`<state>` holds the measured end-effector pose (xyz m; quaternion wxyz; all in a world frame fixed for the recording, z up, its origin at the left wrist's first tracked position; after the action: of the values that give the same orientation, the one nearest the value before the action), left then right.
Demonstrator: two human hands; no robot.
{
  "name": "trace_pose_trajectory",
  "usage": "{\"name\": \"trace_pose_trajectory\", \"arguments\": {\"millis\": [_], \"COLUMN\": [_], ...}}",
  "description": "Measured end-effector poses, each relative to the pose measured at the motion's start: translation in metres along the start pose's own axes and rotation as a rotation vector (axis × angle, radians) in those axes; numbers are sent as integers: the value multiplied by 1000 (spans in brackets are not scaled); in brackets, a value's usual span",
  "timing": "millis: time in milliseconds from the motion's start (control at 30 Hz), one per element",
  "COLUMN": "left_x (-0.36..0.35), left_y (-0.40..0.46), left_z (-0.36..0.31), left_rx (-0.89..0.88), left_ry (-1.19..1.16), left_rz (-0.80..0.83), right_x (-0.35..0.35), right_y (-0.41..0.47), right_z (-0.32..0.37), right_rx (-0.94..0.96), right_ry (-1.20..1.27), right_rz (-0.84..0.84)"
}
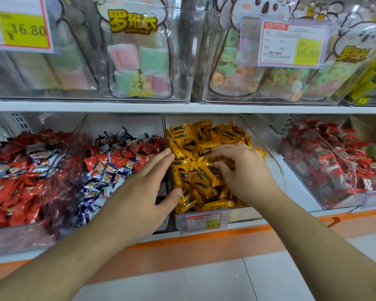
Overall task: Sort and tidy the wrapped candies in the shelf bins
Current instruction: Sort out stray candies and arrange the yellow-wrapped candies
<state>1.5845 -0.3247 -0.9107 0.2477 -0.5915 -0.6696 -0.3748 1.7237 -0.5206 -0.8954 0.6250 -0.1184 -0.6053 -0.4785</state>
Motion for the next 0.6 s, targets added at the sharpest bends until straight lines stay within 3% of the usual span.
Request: {"name": "trace_pose_trajectory", "arguments": {"millis": [167, 300, 400, 600], "left_x": [0, 0, 0, 2], "left_y": [1, 1, 0, 0], "left_z": [-1, -2, -2, -2], "left_rx": [6, 8, 10, 3], "left_ry": [5, 15, 27, 54], "left_rz": [4, 6, 5, 2], "right_x": [10, -1, -23, -20], "right_y": [0, -10, -19, -13], "right_z": [10, 43, 46, 28], "right_rx": [31, 197, 276, 299], "right_ry": [16, 89, -51, -134], "right_rz": [-10, 161, 269, 197]}}
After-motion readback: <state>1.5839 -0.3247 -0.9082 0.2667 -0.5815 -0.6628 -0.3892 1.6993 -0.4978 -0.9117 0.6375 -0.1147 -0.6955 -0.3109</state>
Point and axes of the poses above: each hand's wrist, its own y-axis towards the middle knuckle, its own x-axis out of the back of the hand, z = x × y, the point moved 5 cm from there along y, towards the middle knuckle, and after that the axes turned 6 degrees about -y, right-handed, at the moved point
